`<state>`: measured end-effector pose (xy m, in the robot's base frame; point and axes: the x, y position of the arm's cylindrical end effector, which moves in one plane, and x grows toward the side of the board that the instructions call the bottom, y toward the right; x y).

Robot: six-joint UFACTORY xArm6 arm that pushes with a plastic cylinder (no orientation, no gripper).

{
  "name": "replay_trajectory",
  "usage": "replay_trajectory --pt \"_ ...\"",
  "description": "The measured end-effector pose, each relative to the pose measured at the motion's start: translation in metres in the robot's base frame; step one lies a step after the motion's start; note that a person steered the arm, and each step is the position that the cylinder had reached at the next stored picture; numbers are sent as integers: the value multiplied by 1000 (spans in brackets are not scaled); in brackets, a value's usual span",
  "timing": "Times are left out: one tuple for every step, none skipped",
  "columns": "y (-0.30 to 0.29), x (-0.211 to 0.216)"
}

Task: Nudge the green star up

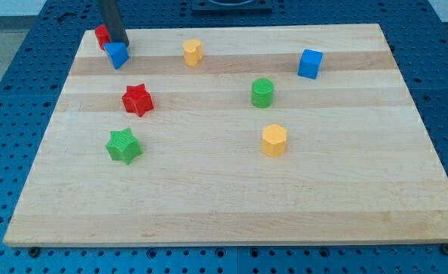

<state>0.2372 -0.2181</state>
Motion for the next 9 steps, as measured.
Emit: replay_trajectory --pt "0 0" --pt "19 4" --pt "84 25" --pt "113 44" --pt "124 92" --pt "135 120" --pt "131 121" --pt "162 144" --pt "201 163"
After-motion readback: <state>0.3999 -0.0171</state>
